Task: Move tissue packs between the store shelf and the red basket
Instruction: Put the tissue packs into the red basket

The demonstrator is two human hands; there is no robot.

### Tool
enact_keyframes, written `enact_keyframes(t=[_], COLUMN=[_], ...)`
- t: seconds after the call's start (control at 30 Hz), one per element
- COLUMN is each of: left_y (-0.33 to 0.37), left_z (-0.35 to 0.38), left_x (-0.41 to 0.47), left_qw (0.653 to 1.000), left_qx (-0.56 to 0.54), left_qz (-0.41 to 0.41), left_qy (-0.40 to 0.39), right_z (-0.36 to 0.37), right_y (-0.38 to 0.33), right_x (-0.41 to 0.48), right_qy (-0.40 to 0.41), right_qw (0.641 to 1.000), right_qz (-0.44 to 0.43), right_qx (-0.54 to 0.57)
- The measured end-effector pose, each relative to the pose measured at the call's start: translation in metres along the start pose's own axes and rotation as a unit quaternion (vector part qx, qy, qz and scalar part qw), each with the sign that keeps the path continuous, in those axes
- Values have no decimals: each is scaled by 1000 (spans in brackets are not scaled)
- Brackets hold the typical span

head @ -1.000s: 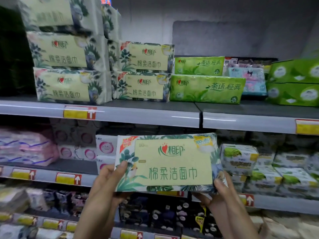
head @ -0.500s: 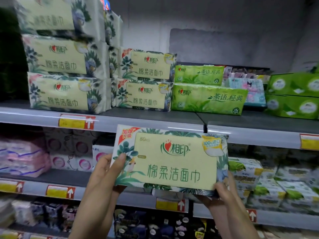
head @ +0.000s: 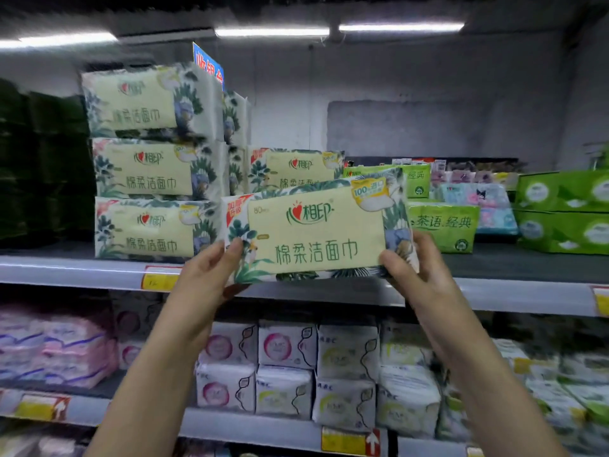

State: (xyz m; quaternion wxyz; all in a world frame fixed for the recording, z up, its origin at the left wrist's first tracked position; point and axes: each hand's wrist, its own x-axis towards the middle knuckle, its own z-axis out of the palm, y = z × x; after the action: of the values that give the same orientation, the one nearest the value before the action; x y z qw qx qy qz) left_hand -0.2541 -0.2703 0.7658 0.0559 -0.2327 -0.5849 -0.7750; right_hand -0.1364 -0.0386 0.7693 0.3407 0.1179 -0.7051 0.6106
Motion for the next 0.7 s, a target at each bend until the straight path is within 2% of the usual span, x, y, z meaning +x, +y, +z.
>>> enact_keyframes(t=[0.1,0.27,0.4,0.53,0.6,0.7], left_y=[9,19,26,30,31,28], left_z=[-3,-14,-19,-20,-19,-14], left_x=[23,60,75,86,91,100], left_qw=[999,990,988,976,966,927], left_qx=[47,137,145,212,257,370], left_qz=[17,30,-11,-8,14,63], left_qy=[-17,-26,-53,-44,-21,16], right_z=[-3,-9,-3,4,7,9], right_y=[-2,4,14,26,32,40], right_x=[30,72,92,108,113,117], right_qy=[-15,-58,-63,-78,-82,-93], right_qw=[998,983,978,973,971,968], right_qz=[-21,-1,19,41,51,71], right_qx=[-59,-173,-198,-215,-219,-222])
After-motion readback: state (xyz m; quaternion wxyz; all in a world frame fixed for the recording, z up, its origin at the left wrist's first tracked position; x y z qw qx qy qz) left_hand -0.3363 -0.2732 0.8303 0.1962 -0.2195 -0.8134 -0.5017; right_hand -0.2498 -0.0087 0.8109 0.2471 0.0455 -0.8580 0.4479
